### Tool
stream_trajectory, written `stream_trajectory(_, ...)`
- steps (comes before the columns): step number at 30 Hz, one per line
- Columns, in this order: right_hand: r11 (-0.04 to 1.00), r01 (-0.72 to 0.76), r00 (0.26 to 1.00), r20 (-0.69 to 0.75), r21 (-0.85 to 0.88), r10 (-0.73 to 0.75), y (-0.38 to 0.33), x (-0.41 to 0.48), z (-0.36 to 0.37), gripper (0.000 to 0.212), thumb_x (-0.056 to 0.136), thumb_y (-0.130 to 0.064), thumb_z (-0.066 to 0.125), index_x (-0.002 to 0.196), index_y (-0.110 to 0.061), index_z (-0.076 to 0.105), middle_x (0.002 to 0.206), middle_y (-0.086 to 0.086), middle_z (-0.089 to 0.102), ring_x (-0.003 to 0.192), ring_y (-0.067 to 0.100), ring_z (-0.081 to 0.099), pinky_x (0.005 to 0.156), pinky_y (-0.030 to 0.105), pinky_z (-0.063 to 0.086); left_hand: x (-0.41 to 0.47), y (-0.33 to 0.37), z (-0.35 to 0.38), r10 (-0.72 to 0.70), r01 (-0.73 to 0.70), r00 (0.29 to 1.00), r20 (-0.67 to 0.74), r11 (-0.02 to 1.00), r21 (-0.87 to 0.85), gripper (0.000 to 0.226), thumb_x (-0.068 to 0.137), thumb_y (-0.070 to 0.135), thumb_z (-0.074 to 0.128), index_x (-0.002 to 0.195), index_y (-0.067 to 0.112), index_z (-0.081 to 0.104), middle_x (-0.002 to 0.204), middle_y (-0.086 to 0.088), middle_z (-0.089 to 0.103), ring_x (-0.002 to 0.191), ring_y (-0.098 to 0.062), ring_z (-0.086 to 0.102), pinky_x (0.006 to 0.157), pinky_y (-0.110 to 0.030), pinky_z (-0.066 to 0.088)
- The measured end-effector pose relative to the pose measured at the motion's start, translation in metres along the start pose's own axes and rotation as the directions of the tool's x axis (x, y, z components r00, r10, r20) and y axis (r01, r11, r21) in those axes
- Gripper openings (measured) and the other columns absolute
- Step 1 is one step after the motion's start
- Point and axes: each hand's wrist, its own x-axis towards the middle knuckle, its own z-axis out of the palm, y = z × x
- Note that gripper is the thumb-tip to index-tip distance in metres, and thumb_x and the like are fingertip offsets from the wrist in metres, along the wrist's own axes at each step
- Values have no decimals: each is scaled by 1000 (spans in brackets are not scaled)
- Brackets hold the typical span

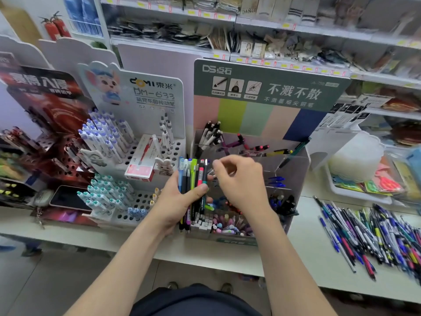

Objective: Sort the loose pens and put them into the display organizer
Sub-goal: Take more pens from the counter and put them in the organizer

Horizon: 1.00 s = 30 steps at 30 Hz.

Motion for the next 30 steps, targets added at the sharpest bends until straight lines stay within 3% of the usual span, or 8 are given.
stream_trajectory(6,760,-439,898,275,479,345,13,-25,1,9,95,-36,76,97,-30,82,87,0,78,89,25,77,76,56,65,3,0,13,-34,40,989,147,998,-42,41,96,9,73,135,9,61,122,-14,75,108,-34,75,83,-39,63)
stream_trajectory(9,662,-419,900,189,621,393,11,-26,-5,16,106,-27,61,106,-15,71,91,4,78,91,28,76,80,58,64,4,1,20,-86,100,983,164,992,-82,35,101,6,67,134,5,58,123,-14,76,103,-38,75,76,-40,65)
stream_trajectory(12,596,-231,915,-37,769,402,8,-24,-13,18,114,-28,45,121,-12,50,77,4,69,73,20,68,75,39,61,7,2,26,-102,113,986,133,990,-81,24,105,6,60,129,4,57,123,-13,77,96,-36,77,63,-35,63)
stream_trajectory(15,652,-203,936,-51,730,349,14,-21,-23,14,114,-32,46,120,-21,52,68,4,49,56,18,46,50,32,42,11,4,30,-86,92,992,96,994,-65,19,109,4,52,126,4,61,119,-13,78,98,-37,78,70,-37,65)
stream_trajectory(20,799,-334,935,65,499,350,27,-24,-17,24,104,-16,58,117,-30,72,72,-4,68,59,14,59,59,38,52,18,1,39,-59,51,996,-73,993,-103,21,107,-3,49,119,-11,65,113,-26,76,101,-37,78,78,-38,66)
stream_trajectory(23,917,-232,972,38,324,233,24,-31,-10,27,106,-24,61,132,-23,69,77,-6,76,69,10,73,72,36,64,24,1,42,-71,27,977,-201,976,-217,21,104,-4,53,120,-15,62,113,-30,75,103,-35,78,81,-42,66)
stream_trajectory(26,993,-50,999,9,111,49,21,-35,3,25,106,-32,63,128,-26,73,85,-15,76,79,2,71,77,33,60,24,4,48,-86,11,968,-237,953,-302,18,104,-3,54,120,-4,63,112,-21,78,105,-34,78,84,-46,66)
stream_trajectory(30,984,-35,999,27,172,31,13,-40,15,27,107,-26,63,130,-31,75,69,-24,59,62,-2,56,63,13,40,23,6,54,-69,8,970,-233,967,-256,25,101,-7,52,118,-2,71,117,-12,79,113,-28,76,101,-50,58)
